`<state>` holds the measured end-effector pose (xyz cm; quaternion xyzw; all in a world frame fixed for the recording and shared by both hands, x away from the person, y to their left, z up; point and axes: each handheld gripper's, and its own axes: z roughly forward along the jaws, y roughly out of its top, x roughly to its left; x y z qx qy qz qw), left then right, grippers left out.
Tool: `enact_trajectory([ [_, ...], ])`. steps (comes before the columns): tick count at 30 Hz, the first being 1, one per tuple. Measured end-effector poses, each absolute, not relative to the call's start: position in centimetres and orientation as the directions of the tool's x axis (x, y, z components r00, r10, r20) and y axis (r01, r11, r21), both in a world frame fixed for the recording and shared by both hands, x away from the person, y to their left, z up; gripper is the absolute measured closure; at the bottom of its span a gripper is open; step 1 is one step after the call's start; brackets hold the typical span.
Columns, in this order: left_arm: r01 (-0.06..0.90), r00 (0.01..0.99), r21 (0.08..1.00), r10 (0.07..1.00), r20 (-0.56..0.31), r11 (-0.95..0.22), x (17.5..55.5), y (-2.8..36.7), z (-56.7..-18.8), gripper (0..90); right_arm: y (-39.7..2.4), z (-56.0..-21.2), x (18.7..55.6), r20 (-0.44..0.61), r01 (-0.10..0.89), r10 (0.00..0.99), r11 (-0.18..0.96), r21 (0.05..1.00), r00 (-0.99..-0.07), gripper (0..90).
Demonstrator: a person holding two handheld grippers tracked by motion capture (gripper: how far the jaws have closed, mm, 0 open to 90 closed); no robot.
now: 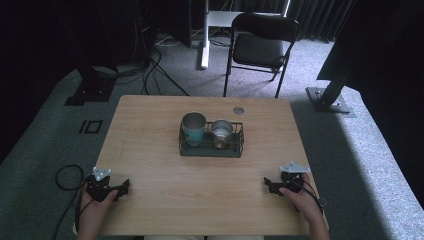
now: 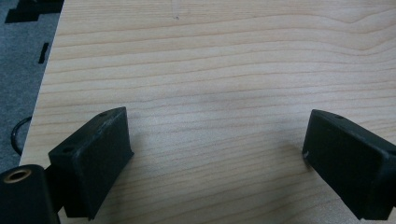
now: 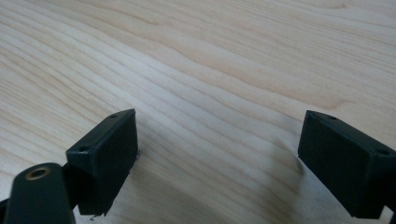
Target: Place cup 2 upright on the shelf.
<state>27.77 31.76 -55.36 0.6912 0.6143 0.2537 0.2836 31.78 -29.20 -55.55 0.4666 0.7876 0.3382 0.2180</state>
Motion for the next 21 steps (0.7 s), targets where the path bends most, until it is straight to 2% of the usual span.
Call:
enact_trajectory([
  [21, 0.705, 0.117, 0.704, 0.993, 0.002, -0.085, 27.77, 31.77, -55.37, 8.4, -29.55, -55.63, 31.18, 0.006, 0.64, 0.927, 0.254, 0.725, -0.375, 12.0],
])
